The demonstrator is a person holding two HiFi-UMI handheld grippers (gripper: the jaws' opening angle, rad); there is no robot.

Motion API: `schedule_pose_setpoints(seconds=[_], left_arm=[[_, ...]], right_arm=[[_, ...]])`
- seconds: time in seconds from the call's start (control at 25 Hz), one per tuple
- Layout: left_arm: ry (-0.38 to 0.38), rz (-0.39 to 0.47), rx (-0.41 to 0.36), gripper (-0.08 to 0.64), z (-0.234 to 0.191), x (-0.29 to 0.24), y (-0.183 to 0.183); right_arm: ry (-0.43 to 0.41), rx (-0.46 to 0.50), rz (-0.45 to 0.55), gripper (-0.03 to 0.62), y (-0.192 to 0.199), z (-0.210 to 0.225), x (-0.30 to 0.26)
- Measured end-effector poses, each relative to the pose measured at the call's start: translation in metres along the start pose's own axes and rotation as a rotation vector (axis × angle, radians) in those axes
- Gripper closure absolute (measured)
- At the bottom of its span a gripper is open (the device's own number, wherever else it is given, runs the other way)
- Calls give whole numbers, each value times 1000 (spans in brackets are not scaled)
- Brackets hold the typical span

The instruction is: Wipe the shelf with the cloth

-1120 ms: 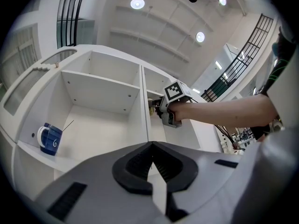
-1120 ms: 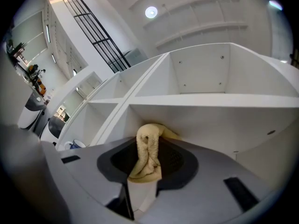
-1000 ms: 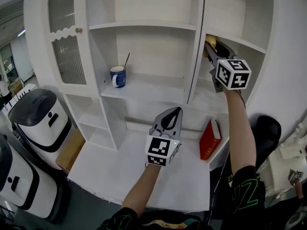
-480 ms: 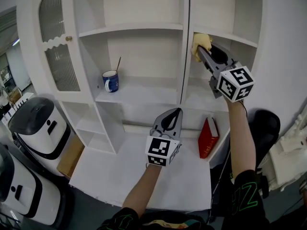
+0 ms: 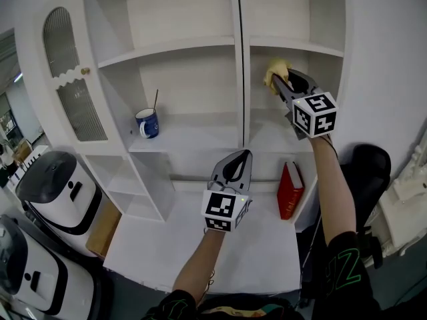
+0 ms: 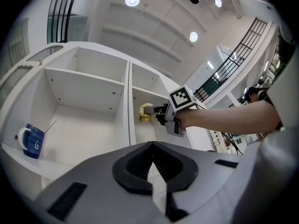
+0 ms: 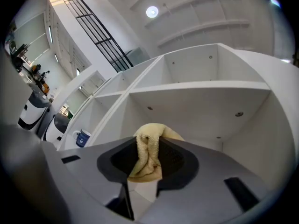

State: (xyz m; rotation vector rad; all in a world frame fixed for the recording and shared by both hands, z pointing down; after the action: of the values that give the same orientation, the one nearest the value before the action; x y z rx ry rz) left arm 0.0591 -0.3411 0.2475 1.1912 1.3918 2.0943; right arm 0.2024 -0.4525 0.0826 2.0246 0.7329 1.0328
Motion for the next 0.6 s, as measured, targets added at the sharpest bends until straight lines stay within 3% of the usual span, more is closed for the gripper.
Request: schedule_pose_setpoints(seconds=[0.28,0.6], left_arm=[[-29,5,-8,560,-8,4,-5],[-79,13,0,560,-18,20,-10]], right_arm=[[-27,-23,-91,471,32,-10,-23],[-87,-11,-95,471,33,-30,-43]])
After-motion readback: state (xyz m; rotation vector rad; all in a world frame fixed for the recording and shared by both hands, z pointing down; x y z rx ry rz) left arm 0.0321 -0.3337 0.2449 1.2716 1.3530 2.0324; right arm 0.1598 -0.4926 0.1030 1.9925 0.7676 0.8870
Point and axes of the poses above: the fingertips, and each gripper's own axes: x backward along the fingers, z to its right, y out of its underside, the point moved 4 cm from there along x, backward along the fingers, and after that the axes turned 7 degrees about z, right-handed, at the moved point
